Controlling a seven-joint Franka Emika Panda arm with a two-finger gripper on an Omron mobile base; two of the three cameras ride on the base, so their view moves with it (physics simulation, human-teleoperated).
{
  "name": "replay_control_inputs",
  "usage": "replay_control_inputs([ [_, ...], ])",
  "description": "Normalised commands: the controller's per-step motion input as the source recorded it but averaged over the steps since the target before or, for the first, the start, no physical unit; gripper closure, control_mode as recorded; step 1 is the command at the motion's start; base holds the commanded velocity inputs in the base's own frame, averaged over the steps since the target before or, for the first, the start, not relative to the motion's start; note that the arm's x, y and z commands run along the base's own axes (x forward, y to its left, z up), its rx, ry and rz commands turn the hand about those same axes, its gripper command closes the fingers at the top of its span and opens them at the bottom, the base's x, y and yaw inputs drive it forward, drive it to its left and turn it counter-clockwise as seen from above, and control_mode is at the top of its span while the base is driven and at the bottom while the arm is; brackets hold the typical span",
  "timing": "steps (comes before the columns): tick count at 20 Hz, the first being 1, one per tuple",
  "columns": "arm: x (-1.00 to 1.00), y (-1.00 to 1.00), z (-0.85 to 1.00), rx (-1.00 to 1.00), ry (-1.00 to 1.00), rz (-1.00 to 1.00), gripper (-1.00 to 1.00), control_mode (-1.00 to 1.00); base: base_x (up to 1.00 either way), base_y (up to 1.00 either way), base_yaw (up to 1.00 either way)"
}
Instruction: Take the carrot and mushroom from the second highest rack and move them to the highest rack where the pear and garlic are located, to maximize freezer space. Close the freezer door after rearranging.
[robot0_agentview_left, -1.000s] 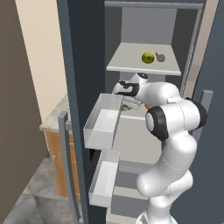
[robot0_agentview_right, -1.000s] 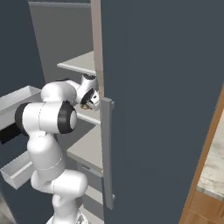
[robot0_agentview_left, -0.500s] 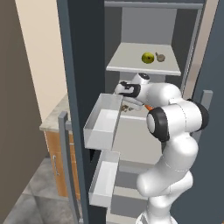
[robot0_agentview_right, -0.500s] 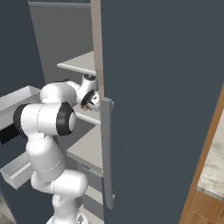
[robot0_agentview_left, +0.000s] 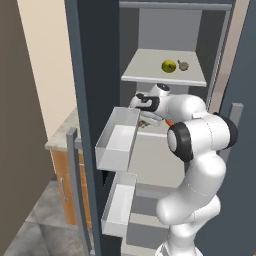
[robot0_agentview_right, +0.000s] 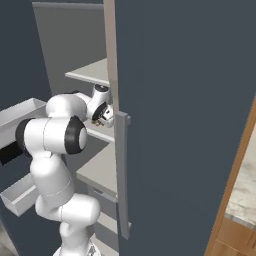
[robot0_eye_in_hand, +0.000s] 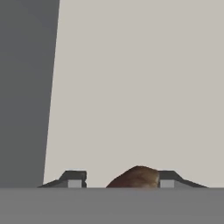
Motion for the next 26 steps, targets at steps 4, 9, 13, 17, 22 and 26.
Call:
replay_control_inputs([
  [4, -0.11, 0.06, -0.09, 0.00, 0.00, 0.00, 1.00, -1.00, 0.00, 0.00, 0.00],
  [9, -0.56, 0.00, 0.00, 0.00, -0.07, 0.00, 1.00, -1.00, 0.00, 0.00, 0.00],
  [13, -0.73, 0.00, 0.10, 0.00, -0.07, 0.00, 1.00, -1.00, 0.00, 0.00, 0.00],
  [17, -0.75, 0.00, 0.22, 0.00, -0.04, 0.00, 1.00, -1.00, 0.00, 0.00, 0.00],
  [22, -0.69, 0.00, 0.42, 0.00, -0.11, 0.00, 1.00, -1.00, 0.00, 0.00, 0.00],
  [26, -0.49, -0.04, 0.71, 0.00, -0.21, 0.00, 1.00, -1.00, 0.00, 0.00, 0.00],
])
